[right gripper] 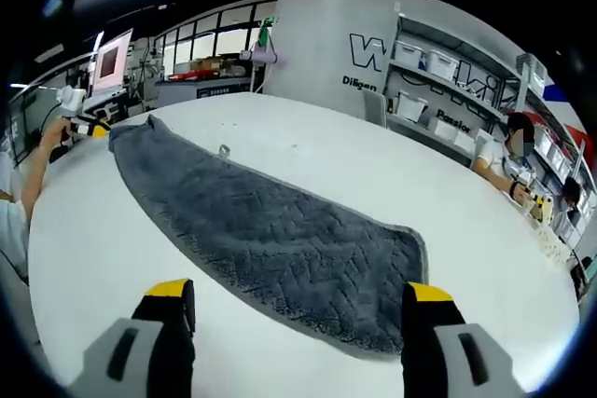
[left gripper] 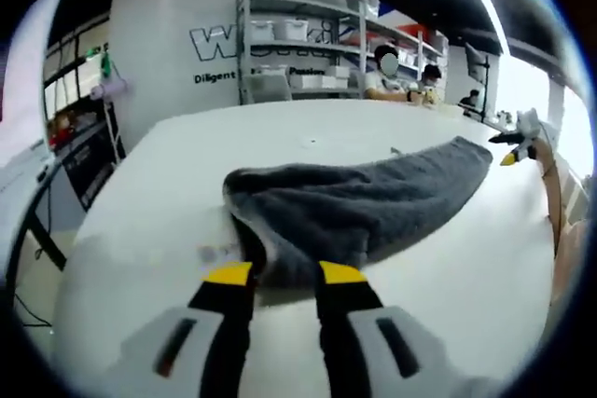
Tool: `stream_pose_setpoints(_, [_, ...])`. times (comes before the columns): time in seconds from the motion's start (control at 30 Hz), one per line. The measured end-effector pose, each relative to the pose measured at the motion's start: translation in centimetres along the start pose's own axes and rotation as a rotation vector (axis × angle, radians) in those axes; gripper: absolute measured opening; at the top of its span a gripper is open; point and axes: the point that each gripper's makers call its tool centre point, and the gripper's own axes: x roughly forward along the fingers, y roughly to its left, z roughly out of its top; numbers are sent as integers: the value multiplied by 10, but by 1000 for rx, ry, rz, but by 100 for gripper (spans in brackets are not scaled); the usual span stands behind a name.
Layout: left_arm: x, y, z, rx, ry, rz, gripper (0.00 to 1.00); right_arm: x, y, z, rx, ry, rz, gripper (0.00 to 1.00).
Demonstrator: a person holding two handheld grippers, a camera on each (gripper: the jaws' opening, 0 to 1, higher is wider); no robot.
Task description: Fold the towel on the table until its edges align and the towel forms a compact rectangular stack.
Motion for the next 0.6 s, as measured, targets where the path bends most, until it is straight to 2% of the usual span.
stream_pose_setpoints(0.07, [2,4,-2,-12,5,0,29,0,1,0,-1,2,3,95])
stream_pose_setpoints(0.3, [3,4,3,5,-17,-26,13,-1,0,1,-3,-5,3,95])
stream_pose_setpoints(0.43, [5,7,-3,26,10,-3,9,-2,1,1,-3,-6,3,95])
stream_pose_setpoints(0.6, [5,5,-3,24,9,-13,4,-1,-3,3,-1,-9,3,95])
